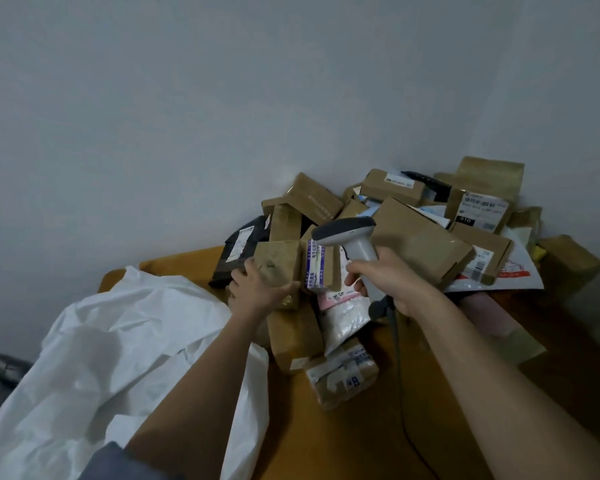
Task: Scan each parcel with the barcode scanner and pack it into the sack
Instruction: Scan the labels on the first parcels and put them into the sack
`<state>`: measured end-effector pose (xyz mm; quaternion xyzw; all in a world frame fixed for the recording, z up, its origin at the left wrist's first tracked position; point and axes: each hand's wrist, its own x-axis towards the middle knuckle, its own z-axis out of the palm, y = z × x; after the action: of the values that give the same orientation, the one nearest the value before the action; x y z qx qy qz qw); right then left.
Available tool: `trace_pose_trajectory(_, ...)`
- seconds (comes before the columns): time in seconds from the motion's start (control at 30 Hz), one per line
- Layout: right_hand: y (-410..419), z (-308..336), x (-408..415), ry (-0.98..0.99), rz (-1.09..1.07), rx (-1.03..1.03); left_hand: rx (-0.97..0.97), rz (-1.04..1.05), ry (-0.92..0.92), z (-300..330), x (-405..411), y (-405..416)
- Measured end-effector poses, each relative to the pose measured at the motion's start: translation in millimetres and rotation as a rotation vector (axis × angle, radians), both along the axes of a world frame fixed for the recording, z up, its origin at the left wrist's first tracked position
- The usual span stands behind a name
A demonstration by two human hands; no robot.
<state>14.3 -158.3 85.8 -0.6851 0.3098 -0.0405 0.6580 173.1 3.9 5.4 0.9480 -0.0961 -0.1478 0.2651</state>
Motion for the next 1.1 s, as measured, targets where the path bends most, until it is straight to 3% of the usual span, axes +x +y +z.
trace_pose_trajectory(0.2,6,-12,10,-0.042,-0.082,0.051,0.005,-0.066,-0.008,-28,10,-1)
trace_pose_trajectory(0.33,10,-15,16,-0.044,-0.152,0.008,-0.109,0.057,-0.011,-31,11,5)
trace_pose_trajectory(0.47,9,-20,27,-0.081,-0.276,0.005,-0.584,0.296,0.253,-10,17,23)
trace_pose_trajectory(0.63,14,-11,41,-0.137,-0.326,0.025,-1.112,0.283,0.746,28,6,57)
trace_pose_trajectory(0.73,18,5,50,-0.198,-0.346,0.042,-1.307,0.275,0.884,43,-3,63)
trace_pose_trajectory(0.97,25,32,60,-0.322,-0.249,0.016,-1.410,0.186,1.021,79,-28,56)
trace_pose_trajectory(1.1,23,39,58,-0.415,-0.174,0.039,-1.320,0.146,0.874,92,-36,58)
